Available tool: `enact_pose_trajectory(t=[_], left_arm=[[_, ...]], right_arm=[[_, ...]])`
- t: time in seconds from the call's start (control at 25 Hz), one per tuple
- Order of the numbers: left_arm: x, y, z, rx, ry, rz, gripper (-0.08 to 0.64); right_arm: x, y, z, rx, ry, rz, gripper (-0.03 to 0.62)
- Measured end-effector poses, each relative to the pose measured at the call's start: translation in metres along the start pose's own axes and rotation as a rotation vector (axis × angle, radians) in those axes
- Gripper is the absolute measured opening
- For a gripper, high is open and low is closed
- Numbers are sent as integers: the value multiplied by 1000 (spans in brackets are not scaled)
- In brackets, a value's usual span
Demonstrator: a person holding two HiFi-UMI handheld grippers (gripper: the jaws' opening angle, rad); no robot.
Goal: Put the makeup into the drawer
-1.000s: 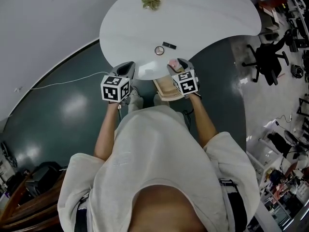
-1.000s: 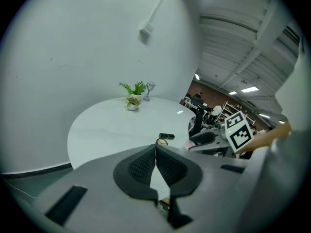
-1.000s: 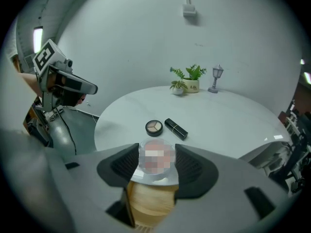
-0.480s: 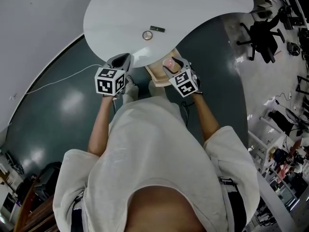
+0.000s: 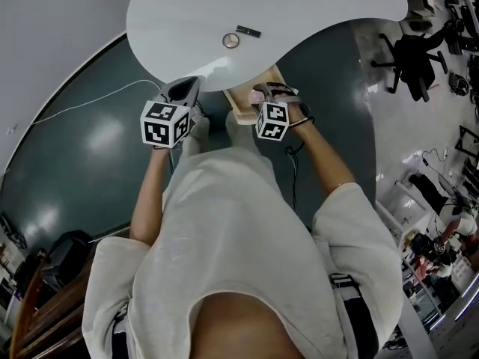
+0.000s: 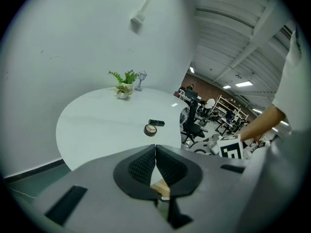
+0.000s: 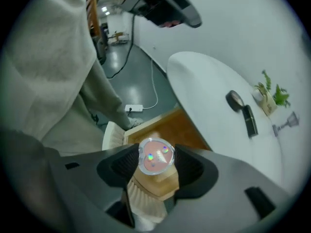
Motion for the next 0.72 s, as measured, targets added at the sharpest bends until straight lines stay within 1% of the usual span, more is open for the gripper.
enact_pose_trajectory(t=[0.08, 0.16, 0.24, 0.32, 0.4, 0.52, 0.72], left_arm=[[0, -2, 3, -3, 8, -7, 11], [-1, -4, 7, -6, 20, -14, 11], [-1, -6, 10, -10, 31, -19, 11], [0, -8, 11, -13, 39, -25, 11], [2, -12, 13, -17, 43, -31, 11], [2, -17, 15, -17, 61, -34, 11], [1, -23, 13, -9, 71, -40, 11]], right_arm=[[-4, -13, -1, -35, 137, -11, 229], [-7, -25, -3, -57, 251, -26, 229], [-10, -36, -4, -67, 352, -38, 229], [-11, -46, -4, -75, 424, -56, 229], [-11, -58, -1, -81, 460, -72, 229], [-13, -78, 2, -91, 485, -95, 229], [-10, -118, 7, -114, 445, -138, 229]])
Point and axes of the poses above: the fingertips, and each gripper's own axes: y backward along the fingers, x to its right, z out of its underside, the point moved 8 cm from there along y, backward along the fingers, and after that the axes turned 5 degrees about -x, right-handed, at the moved point
